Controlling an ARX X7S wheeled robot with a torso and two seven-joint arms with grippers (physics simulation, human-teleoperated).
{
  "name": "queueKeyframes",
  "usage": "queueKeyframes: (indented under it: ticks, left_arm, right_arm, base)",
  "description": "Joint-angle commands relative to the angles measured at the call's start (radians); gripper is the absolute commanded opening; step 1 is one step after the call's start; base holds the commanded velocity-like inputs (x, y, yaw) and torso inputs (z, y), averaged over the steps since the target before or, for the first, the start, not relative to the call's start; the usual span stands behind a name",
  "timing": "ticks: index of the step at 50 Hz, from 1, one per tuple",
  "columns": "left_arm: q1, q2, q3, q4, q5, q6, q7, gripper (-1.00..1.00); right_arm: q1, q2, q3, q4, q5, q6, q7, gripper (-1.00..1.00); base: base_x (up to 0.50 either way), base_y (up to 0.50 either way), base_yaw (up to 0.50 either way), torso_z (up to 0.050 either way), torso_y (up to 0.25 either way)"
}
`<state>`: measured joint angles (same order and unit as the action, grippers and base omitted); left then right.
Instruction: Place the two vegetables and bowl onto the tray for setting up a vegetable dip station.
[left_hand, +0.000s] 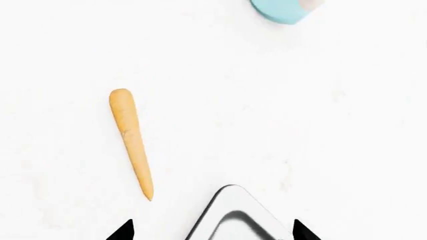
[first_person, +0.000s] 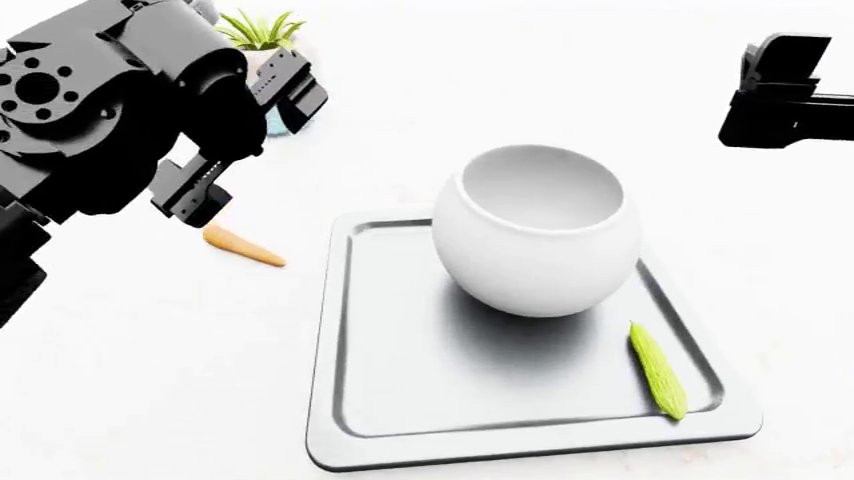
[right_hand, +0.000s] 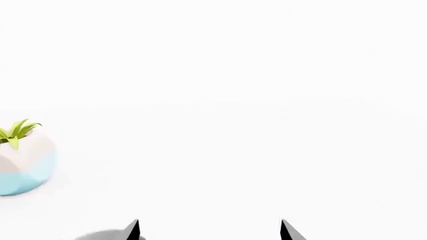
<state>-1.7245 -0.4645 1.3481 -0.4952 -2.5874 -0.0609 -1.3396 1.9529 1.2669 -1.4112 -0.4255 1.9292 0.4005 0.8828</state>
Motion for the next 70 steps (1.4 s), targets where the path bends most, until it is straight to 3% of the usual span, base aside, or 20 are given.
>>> queueKeyframes:
  ticks: [1, 9, 29, 52, 70]
  left_arm:
    - [-0.021, 0.126, 0.041, -0.255, 0.021, -0.07, 0.073, 1.0]
    - [0.002, 0.147, 0.045, -0.308, 0.02, -0.067, 0.086, 1.0]
    - [0.027, 0.049, 0.061, -0.169, 0.058, 0.012, -0.006, 1.0]
    - [0.129, 0.294, 0.134, -0.684, 0.088, -0.104, 0.203, 1.0]
    - [0.156, 0.401, 0.214, -0.812, 0.048, -0.065, 0.221, 1.0]
  right_arm:
    - [-0.032, -0.003, -0.011, 0.015, -0.015, -0.009, -0.007, 1.0]
    - [-0.052, 0.004, -0.013, 0.016, -0.022, -0.026, -0.014, 1.0]
    - [-0.093, 0.033, -0.014, -0.001, -0.031, -0.062, -0.032, 1.0]
    - [-0.17, 0.056, -0.045, 0.027, -0.069, -0.103, -0.07, 1.0]
    - [-0.218, 0.052, -0.057, 0.044, -0.089, -0.144, -0.087, 1.0]
  base:
    - [0.0, 0.0, 0.0, 0.0, 0.0]
    - [0.0, 0.0, 0.0, 0.0, 0.0]
    - [0.0, 0.0, 0.0, 0.0, 0.0]
    - [0.0, 0.0, 0.0, 0.0, 0.0]
    - [0.0, 0.0, 0.0, 0.0, 0.0]
